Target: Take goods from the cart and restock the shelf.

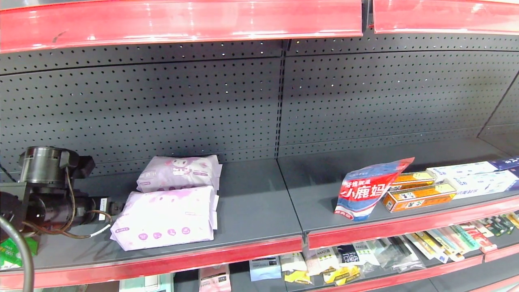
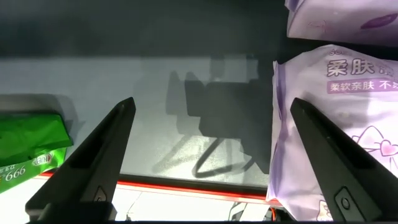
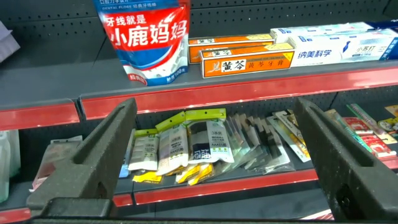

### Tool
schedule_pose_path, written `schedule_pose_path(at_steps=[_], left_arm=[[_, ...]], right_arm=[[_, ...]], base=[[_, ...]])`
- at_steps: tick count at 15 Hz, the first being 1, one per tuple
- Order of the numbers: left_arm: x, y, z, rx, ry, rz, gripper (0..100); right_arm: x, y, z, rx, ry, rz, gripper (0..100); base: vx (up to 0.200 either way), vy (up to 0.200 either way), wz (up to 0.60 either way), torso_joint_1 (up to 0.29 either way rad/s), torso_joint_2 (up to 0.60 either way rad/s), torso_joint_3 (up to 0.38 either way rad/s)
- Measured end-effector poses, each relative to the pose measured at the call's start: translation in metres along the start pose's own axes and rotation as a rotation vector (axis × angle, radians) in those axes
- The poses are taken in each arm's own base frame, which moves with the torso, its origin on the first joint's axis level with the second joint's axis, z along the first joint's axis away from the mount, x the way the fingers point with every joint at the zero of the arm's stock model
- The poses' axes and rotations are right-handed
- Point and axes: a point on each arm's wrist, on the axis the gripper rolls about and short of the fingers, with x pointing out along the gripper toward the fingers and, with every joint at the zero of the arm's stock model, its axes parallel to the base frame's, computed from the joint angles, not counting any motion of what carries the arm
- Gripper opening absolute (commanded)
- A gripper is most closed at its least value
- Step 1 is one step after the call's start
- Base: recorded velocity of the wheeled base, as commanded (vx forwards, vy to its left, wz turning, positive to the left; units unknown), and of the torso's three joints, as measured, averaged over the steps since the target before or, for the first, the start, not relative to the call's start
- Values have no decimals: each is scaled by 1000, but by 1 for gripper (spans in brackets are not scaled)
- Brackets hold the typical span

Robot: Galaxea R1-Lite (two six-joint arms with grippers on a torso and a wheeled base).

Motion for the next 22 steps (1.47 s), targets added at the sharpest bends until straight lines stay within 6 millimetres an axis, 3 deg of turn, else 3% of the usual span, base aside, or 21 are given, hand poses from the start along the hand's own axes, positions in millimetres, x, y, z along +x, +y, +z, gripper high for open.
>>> schedule_pose_path(at_steps=[22], left_arm=[[-4, -6, -1, 17, -8, -17, 100]], right_arm=[[0, 0, 0, 0, 0, 0, 100]], base=[[0, 0, 0, 0, 0, 0]])
